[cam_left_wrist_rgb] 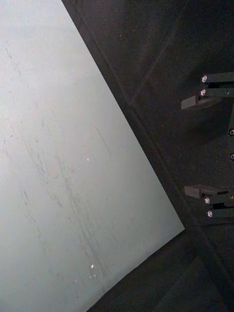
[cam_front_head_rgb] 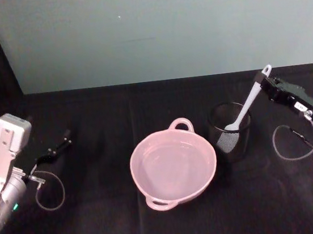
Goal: Use the one hand to pick up the spoon and stir the clear water in the bowl.
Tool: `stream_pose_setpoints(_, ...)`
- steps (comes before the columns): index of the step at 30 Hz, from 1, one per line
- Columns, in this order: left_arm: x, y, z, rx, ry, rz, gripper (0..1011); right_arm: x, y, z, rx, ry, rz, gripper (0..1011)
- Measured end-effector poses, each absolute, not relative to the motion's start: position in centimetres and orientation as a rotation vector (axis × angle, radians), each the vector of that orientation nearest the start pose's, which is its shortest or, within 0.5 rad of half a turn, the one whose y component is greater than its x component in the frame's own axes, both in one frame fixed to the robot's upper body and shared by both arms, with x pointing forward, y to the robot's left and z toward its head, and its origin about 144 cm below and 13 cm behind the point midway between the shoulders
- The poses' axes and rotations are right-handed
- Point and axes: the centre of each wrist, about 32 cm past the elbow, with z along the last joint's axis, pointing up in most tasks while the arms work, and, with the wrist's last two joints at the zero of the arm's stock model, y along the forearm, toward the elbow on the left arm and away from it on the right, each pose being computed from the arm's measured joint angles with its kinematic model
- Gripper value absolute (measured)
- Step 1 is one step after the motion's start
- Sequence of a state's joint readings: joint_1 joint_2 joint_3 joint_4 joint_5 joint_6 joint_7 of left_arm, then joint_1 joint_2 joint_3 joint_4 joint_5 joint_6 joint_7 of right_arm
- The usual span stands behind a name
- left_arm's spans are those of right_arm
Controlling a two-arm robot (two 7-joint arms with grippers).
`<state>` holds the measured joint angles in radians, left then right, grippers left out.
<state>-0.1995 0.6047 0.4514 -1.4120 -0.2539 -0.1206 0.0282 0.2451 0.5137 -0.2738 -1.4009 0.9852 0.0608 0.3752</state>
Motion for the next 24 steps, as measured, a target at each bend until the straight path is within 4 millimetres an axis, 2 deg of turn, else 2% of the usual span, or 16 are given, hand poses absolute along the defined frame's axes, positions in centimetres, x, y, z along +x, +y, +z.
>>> stream_pose_setpoints(6,48.9,31.0,114.0,0.304,-0.285,1.248,1005,51.2,-31.9,119.0,0.218,0.165,-1.028,117)
stream_pose_setpoints(10,48.9,31.0,114.0,0.304,-0.285,1.248,1005,50.9,-31.3,120.7,0.177,0.038,-1.005,118)
stream_pose_setpoints(15,48.9,31.0,114.0,0.304,-0.285,1.248,1005,50.7,-30.8,123.0,0.162,-0.053,-0.978,118)
stream_pose_setpoints(24,48.9,31.0,114.0,0.304,-0.285,1.248,1005,50.4,-30.4,126.3,0.123,-0.105,-0.944,117)
